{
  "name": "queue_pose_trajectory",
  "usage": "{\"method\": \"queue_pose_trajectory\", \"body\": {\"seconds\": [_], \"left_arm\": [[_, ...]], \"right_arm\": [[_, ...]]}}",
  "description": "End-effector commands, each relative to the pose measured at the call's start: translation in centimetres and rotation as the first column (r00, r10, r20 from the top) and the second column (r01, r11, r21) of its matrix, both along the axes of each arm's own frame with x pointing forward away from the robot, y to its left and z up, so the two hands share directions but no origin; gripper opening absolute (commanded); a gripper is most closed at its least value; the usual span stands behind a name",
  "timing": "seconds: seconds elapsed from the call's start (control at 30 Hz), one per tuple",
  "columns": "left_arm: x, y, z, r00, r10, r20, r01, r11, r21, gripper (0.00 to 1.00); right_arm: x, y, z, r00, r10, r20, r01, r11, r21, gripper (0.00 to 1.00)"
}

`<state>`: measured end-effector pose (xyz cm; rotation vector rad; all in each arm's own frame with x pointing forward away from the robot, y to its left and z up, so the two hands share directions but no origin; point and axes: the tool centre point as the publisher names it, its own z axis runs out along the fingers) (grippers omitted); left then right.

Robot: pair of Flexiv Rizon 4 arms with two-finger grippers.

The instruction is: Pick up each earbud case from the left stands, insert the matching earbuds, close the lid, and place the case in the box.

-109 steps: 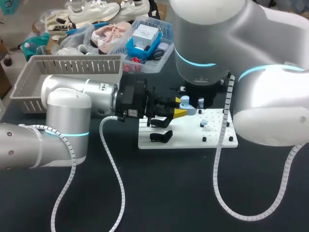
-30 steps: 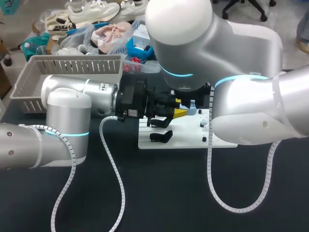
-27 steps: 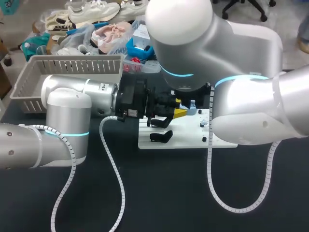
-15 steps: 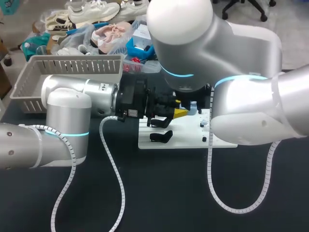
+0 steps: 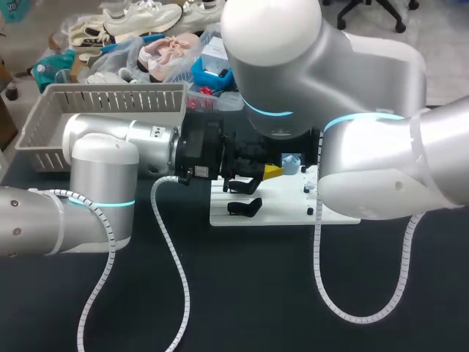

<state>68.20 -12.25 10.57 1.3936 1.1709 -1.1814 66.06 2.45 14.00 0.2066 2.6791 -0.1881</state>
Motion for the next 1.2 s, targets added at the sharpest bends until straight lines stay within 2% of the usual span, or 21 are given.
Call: {"method": "queue_pose_trajectory", "body": {"seconds": [0.03,0.23,0.33,0.5,0.83,0.93,0.97,1.2], "left_arm": [[0.0,0.0,0.0,1.0,0.0,0.001,0.0,1.0,-0.001,0.0],[0.0,0.0,0.0,1.0,0.0,0.001,0.0,1.0,-0.001,0.0],[0.0,0.0,0.0,1.0,0.0,0.001,0.0,1.0,-0.001,0.0],[0.0,0.0,0.0,1.0,0.0,0.001,0.0,1.0,-0.001,0.0],[0.0,0.0,0.0,1.0,0.0,0.001,0.0,1.0,-0.001,0.0],[0.0,0.0,0.0,1.0,0.0,0.001,0.0,1.0,-0.001,0.0],[0.0,0.0,0.0,1.0,0.0,0.001,0.0,1.0,-0.001,0.0],[0.0,0.0,0.0,1.0,0.0,0.001,0.0,1.0,-0.001,0.0]], "right_arm": [[-0.4,0.1,0.1,1.0,0.003,0.002,-0.003,1.0,0.005,0.54],[-0.9,0.4,0.3,1.0,0.019,-0.002,-0.019,1.0,0.008,0.62],[-1.1,0.3,0.3,1.0,0.02,-0.005,-0.02,1.0,0.005,0.6],[-1.1,-0.2,0.1,1.0,0.009,-0.007,-0.009,1.0,-0.007,0.66],[-1.1,-0.5,0.0,1.0,0.004,-0.019,-0.004,1.0,-0.012,0.68],[-1.1,-0.8,-0.1,1.0,0.0,-0.023,0.0,1.0,-0.012,0.71],[-1.0,-0.9,-0.1,1.0,-0.002,-0.023,0.001,1.0,-0.013,0.76],[-0.8,-1.3,0.0,1.0,-0.011,-0.022,0.01,1.0,-0.018,0.78]]}}
